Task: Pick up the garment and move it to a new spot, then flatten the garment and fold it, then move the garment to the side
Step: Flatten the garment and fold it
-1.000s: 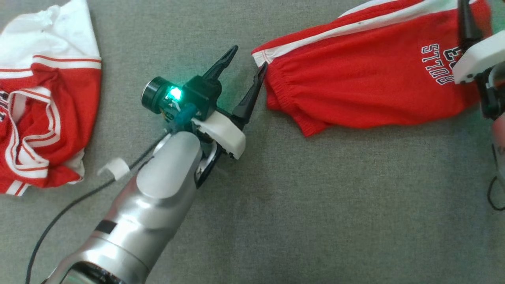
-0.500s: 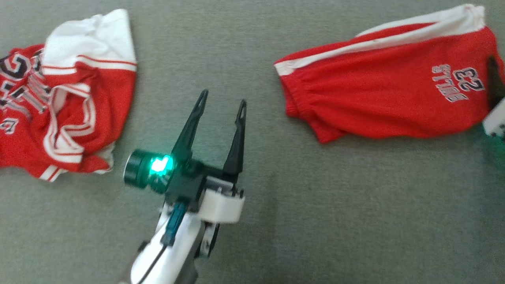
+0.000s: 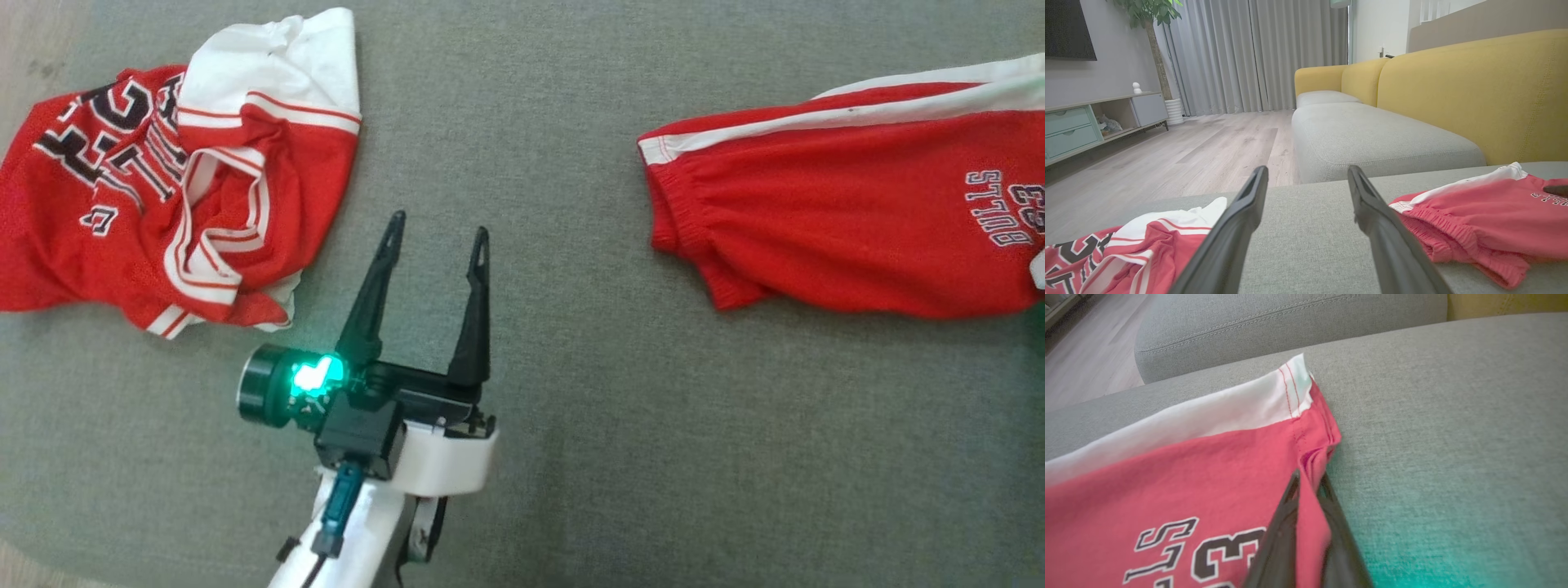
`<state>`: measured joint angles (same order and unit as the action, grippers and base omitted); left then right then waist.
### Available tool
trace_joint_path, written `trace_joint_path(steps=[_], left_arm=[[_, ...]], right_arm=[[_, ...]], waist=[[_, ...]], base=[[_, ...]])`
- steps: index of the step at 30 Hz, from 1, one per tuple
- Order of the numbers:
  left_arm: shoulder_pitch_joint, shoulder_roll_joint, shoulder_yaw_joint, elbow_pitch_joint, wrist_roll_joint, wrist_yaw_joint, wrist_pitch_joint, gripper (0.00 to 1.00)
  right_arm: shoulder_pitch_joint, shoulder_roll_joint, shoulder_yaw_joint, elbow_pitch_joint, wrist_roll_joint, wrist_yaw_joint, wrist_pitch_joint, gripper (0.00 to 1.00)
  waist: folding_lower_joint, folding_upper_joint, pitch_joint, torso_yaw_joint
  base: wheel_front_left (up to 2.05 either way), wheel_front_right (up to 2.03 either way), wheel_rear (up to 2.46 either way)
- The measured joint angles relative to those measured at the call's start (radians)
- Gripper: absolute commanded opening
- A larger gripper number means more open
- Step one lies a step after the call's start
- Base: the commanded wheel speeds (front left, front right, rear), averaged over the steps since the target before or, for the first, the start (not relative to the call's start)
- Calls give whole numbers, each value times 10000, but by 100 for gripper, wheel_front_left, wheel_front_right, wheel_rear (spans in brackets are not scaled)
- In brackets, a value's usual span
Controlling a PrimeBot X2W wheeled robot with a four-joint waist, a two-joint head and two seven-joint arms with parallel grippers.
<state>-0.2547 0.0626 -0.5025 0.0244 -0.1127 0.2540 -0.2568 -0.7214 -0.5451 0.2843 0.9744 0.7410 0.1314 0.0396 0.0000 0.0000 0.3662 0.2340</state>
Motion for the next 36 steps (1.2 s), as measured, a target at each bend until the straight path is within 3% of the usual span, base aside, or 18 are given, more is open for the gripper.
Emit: trace_joint_path(steps=[7, 16, 22, 27, 35, 36], left_arm=[[178, -63, 393, -71, 88, -173, 0, 100], [197, -86, 558, -65, 192, -422, 0, 100], [205, -98, 679, 40, 257, -527, 0, 100], [395, -102, 698, 77, 257, -698, 0, 100], [398, -105, 765, 92, 249, -905, 0, 100], [398, -105, 765, 92, 242, -941, 2, 100]], right_arm=[[248, -123, 253, 38, 173, 0, -464, 0], [654, -731, 263, -242, 391, 0, -1383, 0], [548, -700, 378, -1730, 299, 0, -1879, 0], [547, -389, 581, -3822, 318, 0, -1791, 0], [1226, 748, 1369, -6470, -660, 0, -355, 0], [1413, 957, 1572, -6602, -775, 0, -79, 5]], waist=[[0, 0, -170, -489], [-1, 0, -412, -1343], [0, 0, -566, -1659], [-1, 0, -786, -1710], [-1, 0, -935, -1405], [0, 0, -936, -1344]], base=[[0, 0, 0], [0, 0, 0], [0, 0, 0], [0, 0, 0], [0, 0, 0], [0, 0, 0]])
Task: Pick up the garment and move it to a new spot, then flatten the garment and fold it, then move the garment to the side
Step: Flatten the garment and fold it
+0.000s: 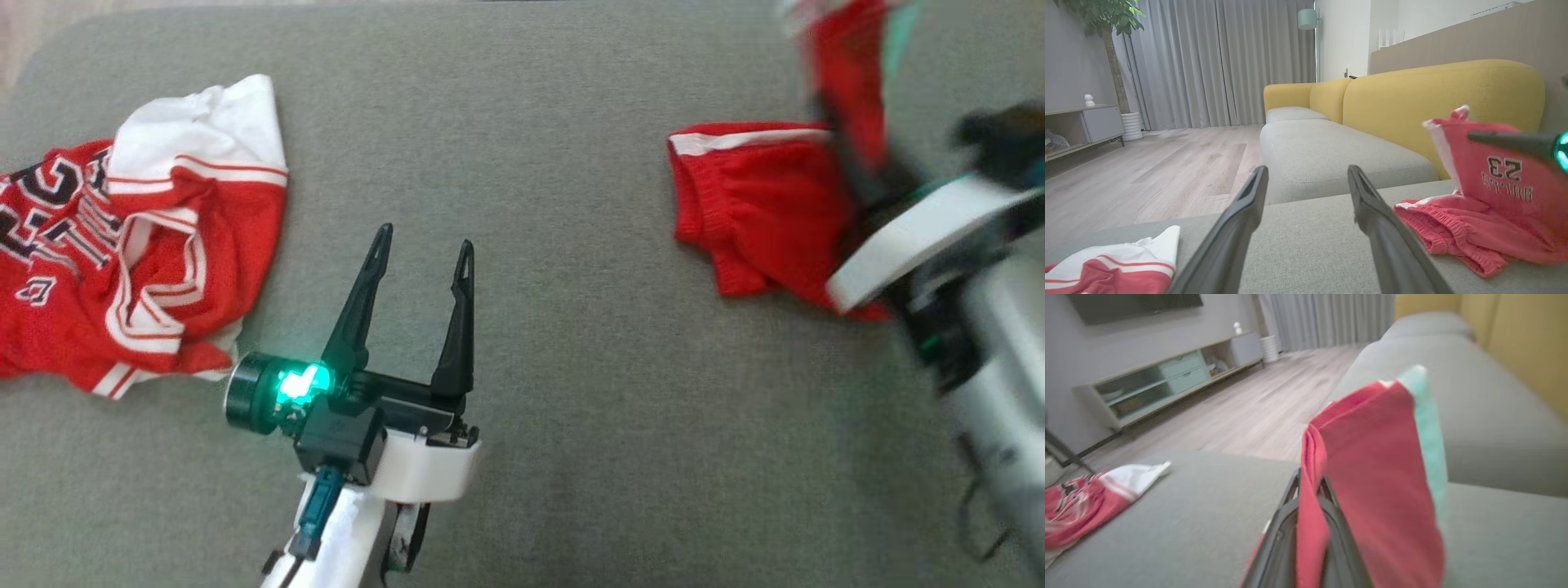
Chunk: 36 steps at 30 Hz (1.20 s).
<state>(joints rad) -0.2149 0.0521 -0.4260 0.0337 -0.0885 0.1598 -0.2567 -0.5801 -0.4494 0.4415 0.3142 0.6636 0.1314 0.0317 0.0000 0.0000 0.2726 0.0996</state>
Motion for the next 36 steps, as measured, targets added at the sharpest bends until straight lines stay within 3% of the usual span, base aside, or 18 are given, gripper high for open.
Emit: trace_joint_path(steps=[2, 3, 4, 5, 9, 16, 21, 26, 36], left_arm=[[0, -2, -27, -2, -42, -23, -2, 100], [0, -2, -54, -4, -123, -17, -2, 100], [0, -2, -109, -4, -196, -17, -2, 100], [0, -2, -163, -6, -253, -13, -2, 100], [7, -6, -226, -40, -362, 86, -2, 100], [587, -6, 77, -368, -359, 253, -2, 100], [1224, -4, 548, -476, -263, 364, 0, 100], [2129, 0, 1066, -552, -259, 320, 0, 100], [3246, 4, 1607, -88, -50, -198, 0, 100]], right_arm=[[401, 420, 399, -128, -165, 0, 407, 18], [589, 569, 612, -138, -278, 0, 577, 48], [777, 688, 748, -132, -433, 0, 660, 93], [946, 796, 767, -130, -589, 0, 654, 100], [1267, 1024, 575, -270, -663, 0, 240, 100], [2039, 1124, -1336, -934, -1450, 0, -1611, 100], [3313, 1250, -1735, -681, -1611, 0, -2614, 100], [4219, 1561, -2004, -349, -1954, 0, -2801, 100], [5971, 2709, -2878, -698, -3340, 0, -2828, 100]], waist=[[0, 0, 2, 130], [0, 0, 3, 197], [0, 0, 4, 268], [0, 0, 2, 339], [1, 0, -67, 502], [-1, 0, -535, 461], [-1, 0, -1061, 233], [-2, 0, -1753, 65], [-2, 0, -2778, -63]], base=[[0, 0, 0], [0, 0, 0], [0, 0, 0], [0, 0, 0], [0, 0, 0], [0, 0, 0], [0, 0, 0], [0, 0, 0], [0, 0, 0]])
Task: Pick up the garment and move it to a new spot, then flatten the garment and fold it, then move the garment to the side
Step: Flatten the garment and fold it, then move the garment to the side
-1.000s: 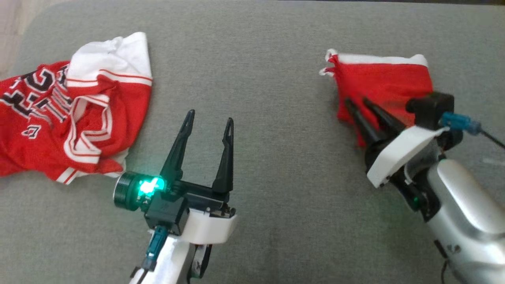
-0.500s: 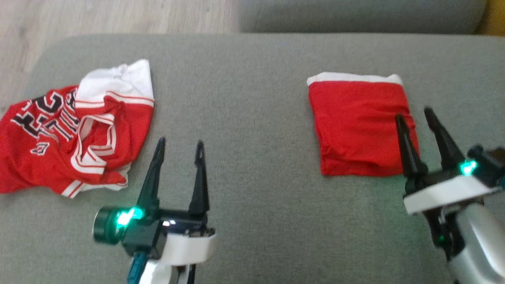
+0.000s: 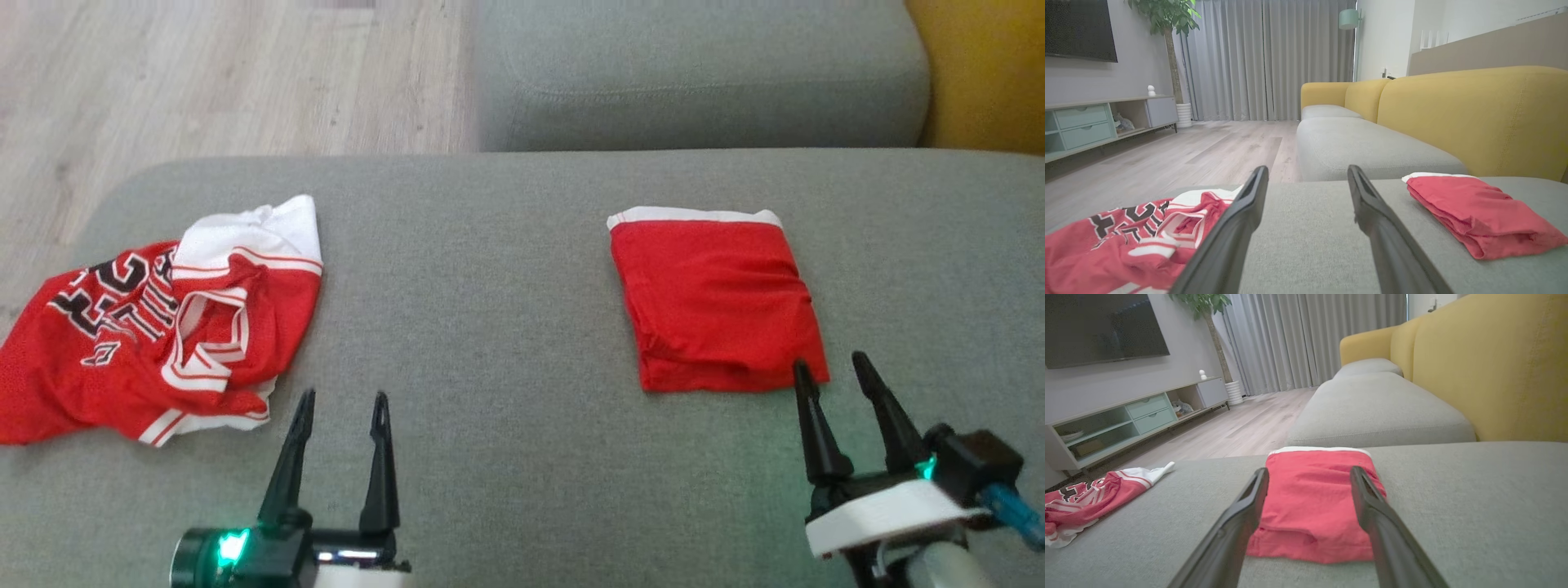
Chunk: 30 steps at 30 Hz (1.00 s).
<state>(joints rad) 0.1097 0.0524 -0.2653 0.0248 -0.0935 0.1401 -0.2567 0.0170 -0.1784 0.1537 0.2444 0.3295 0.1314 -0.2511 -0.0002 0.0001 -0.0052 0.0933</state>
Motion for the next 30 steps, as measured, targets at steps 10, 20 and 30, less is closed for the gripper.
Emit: trace_joint_path(steps=[10, 20, 30], left_arm=[[223, 2, 128, 612, 67, -270, 0, 100], [225, 2, 174, 972, 65, -357, 0, 100], [225, 2, 437, 1005, 69, -347, 0, 100]], right_arm=[[209, 489, -376, 79, -416, 0, 0, 100], [409, 706, -633, 111, -759, 0, 0, 100], [409, 750, -589, 146, -936, 0, 0, 100]], waist=[[1, 0, -481, -122], [2, 0, -590, -280], [2, 0, -636, -467]], base=[[0, 0, 0], [0, 0, 0], [0, 0, 0]])
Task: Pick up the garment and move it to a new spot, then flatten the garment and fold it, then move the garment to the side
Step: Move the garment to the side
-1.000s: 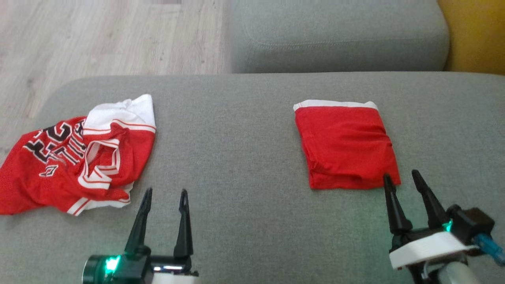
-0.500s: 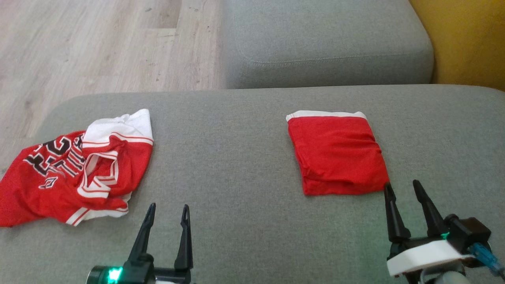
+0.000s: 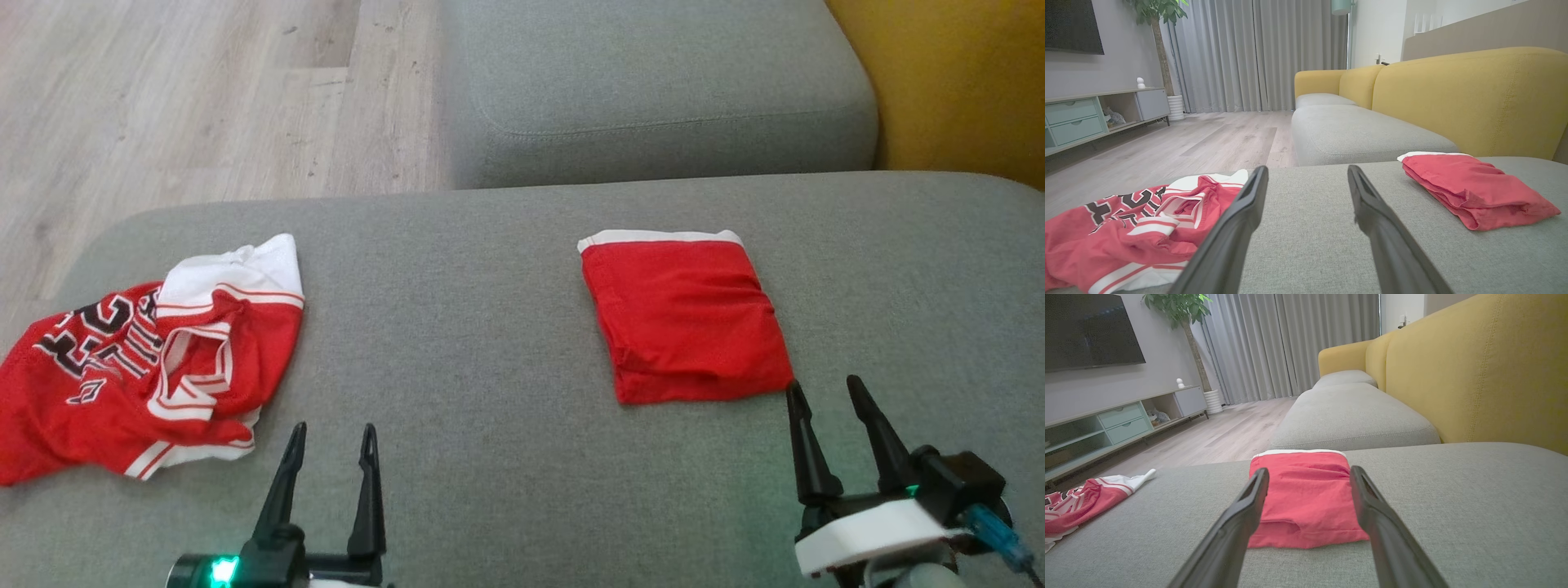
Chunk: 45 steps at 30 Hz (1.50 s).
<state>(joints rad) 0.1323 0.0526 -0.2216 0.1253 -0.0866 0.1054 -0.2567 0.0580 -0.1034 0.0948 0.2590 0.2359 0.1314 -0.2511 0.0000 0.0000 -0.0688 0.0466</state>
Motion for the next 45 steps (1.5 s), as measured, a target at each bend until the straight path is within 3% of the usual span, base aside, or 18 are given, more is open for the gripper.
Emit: trace_joint_path(steps=[21, 29, 32, 38, 45], left_arm=[[-281, 0, 67, -134, 161, 17, 0, 100], [-1454, -6, -433, -846, 368, 186, 0, 100], [-1865, -10, -648, -1020, 433, 265, 0, 100], [-2344, -12, -1030, -1041, 435, 316, 0, 100], [-2593, -12, -1264, -1012, 387, 543, 0, 100]], right_arm=[[-157, 8, -82, 180, -92, 0, 0, 100], [-2183, -88, -769, 556, -29, 0, 0, 100], [-3209, -374, -790, 1442, 251, 0, 10, 100], [-4899, -1429, -550, 3154, 848, 0, 1187, 100], [-5582, -2006, 447, 3875, 1908, 0, 1914, 100]], waist=[[1, 0, 775, -256], [4, 0, 2001, -152], [3, 0, 2499, -82], [3, 0, 3291, 121], [2, 0, 3767, 366]], base=[[0, 0, 0], [0, 0, 0], [0, 0, 0], [0, 0, 0], [0, 0, 0]])
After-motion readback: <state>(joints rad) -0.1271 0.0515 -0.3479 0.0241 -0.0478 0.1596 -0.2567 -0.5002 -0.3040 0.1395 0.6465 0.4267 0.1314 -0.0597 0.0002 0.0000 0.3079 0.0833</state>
